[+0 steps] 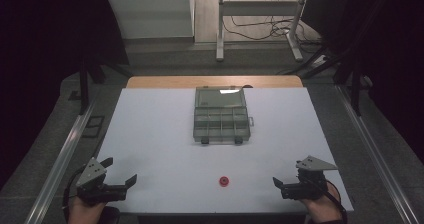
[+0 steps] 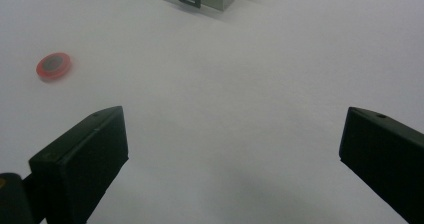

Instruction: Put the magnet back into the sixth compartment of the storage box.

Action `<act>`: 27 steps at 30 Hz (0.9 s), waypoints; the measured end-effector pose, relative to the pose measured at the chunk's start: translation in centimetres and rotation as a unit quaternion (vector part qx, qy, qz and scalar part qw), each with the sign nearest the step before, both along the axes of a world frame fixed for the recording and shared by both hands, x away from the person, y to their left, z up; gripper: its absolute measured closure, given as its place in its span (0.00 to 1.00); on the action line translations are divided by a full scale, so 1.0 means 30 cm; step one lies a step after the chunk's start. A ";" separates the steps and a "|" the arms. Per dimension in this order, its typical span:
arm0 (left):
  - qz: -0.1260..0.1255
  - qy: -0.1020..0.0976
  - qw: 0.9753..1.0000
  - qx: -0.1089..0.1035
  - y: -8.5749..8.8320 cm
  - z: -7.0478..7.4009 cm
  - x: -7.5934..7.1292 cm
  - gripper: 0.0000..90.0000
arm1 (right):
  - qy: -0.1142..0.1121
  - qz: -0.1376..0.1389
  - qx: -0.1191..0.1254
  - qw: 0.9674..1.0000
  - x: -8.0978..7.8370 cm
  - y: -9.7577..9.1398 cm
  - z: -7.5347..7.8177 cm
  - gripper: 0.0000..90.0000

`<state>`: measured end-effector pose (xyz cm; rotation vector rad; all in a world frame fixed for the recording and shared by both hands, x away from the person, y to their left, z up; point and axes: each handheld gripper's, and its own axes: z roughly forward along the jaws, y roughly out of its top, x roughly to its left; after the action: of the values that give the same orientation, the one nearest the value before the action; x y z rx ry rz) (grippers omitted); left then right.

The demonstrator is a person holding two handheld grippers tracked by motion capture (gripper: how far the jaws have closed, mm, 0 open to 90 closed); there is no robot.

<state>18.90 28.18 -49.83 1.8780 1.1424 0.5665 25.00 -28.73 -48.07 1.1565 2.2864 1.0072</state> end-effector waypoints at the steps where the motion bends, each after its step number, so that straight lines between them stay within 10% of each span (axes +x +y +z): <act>1: 0.000 0.001 1.000 -0.001 0.000 0.000 0.000 0.00 | -0.001 0.004 -0.001 1.000 0.003 0.004 0.000 0.00; 27: -0.002 0.001 1.000 0.003 -0.003 0.000 0.000 0.00 | 0.013 0.043 -0.013 0.999 0.031 0.092 0.013 0.00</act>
<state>18.91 28.10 -49.84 1.8860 1.1384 0.5668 25.94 -25.97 -47.68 1.0747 2.3797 0.9956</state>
